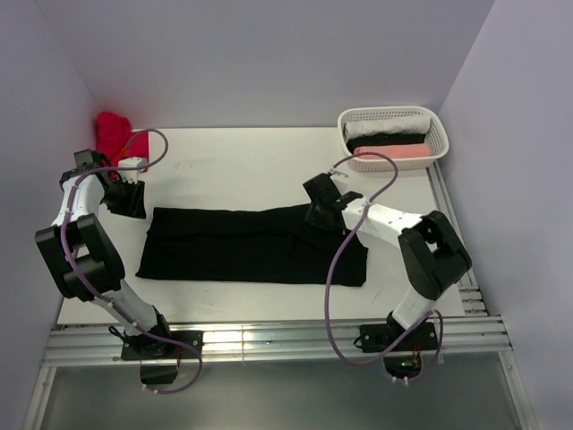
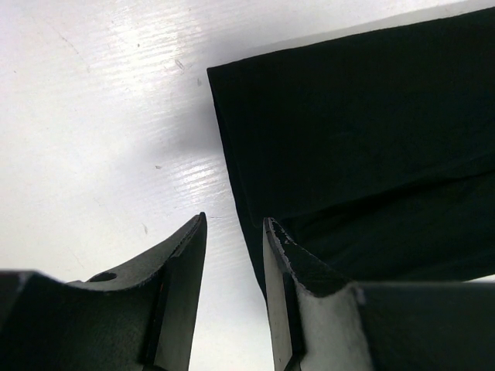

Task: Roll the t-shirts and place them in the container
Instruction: Fold the tshirt

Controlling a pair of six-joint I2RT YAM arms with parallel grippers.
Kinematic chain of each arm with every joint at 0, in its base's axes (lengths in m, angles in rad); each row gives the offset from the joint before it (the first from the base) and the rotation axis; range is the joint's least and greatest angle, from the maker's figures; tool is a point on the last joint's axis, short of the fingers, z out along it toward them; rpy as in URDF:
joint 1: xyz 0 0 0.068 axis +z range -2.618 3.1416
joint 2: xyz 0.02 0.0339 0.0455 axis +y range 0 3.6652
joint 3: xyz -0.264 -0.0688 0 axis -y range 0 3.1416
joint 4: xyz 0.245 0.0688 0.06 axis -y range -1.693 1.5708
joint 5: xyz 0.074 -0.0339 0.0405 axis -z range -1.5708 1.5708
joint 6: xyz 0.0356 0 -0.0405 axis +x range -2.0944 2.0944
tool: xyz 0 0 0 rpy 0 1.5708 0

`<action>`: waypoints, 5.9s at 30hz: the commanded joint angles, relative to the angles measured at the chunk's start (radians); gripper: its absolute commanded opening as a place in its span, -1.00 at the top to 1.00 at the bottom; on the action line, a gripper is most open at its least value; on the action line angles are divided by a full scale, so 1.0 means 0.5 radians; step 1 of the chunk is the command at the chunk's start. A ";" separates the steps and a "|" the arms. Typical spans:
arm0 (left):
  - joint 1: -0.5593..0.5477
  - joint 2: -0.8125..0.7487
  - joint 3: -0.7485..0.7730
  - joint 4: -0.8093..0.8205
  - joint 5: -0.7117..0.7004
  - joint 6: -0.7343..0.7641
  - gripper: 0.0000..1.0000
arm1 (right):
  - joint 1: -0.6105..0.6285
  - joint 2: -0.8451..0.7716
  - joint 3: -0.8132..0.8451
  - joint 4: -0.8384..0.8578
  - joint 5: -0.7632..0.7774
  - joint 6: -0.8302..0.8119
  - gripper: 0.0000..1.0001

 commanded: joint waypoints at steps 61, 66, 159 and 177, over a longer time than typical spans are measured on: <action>0.007 -0.037 -0.064 -0.018 0.066 0.093 0.19 | 0.766 -0.167 -0.015 -0.276 0.242 0.501 0.09; 0.007 -0.037 -0.070 -0.018 0.066 0.096 0.19 | 0.766 -0.363 0.010 -0.433 0.358 0.507 -0.02; -0.345 0.562 0.651 -0.101 0.085 -0.309 -0.04 | -0.004 -0.676 -0.349 -0.491 0.276 0.216 -0.34; -0.345 0.325 0.473 -0.110 0.210 -0.174 -0.04 | -0.200 -0.481 -0.564 -0.230 0.098 0.014 -0.66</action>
